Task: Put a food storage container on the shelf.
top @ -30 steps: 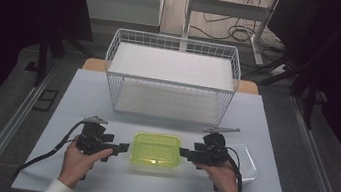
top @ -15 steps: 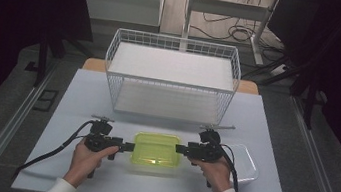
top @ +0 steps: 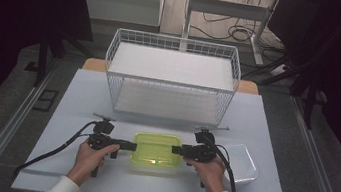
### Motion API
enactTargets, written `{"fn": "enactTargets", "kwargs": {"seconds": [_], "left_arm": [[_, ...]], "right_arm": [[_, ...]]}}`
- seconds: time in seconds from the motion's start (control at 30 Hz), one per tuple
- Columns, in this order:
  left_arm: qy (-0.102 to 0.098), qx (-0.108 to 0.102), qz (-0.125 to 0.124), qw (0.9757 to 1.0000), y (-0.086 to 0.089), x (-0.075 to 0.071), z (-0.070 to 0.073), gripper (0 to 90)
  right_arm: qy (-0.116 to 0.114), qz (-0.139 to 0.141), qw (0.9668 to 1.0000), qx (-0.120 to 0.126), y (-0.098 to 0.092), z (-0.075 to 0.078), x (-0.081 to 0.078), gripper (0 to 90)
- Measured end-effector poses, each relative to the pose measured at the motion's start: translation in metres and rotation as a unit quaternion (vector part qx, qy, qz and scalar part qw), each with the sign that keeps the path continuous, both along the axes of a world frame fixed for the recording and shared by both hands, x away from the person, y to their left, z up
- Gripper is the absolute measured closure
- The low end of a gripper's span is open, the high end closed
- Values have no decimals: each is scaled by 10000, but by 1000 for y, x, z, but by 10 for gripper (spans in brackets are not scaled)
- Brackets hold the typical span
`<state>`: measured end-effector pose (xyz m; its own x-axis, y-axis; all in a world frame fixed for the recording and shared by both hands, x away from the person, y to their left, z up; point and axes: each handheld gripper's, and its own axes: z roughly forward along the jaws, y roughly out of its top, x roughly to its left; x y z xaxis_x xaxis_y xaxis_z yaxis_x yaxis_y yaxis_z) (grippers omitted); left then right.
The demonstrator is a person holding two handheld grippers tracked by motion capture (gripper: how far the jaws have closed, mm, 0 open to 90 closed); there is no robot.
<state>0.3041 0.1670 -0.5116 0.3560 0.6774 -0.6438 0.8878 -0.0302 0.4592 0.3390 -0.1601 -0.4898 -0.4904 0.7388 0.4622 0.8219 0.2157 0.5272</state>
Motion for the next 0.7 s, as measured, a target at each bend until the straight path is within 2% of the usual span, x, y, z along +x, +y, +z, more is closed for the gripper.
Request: {"fn": "enactTargets", "kwargs": {"seconds": [0.17, 0.27, 0.37, 0.5, 0.6, 0.7], "left_arm": [[83, -83, 0, 9999, -1, 1, -5, 538], [180, -283, -132, 9994, -5, 2, -9, 598], [230, -210, -163, 9994, -6, 1, -10, 683], [89, -223, -68, 9997, -3, -1, -4, 751], [45, -249, -27, 9997, -2, -3, -2, 777], [-59, -364, -5, 9993, -2, -5, 3, 793]], "right_arm": [[170, -85, 9998, 73, -2, -6, 2, 523], [335, -82, 9990, 300, -5, -9, 3, 614], [348, -121, 9988, 328, -6, -10, 3, 688], [470, -187, 9965, 673, -10, -9, 1, 755], [438, -178, 9962, 728, -11, -7, -1, 775], [323, -140, 9969, 700, -13, -4, -4, 783]]}}
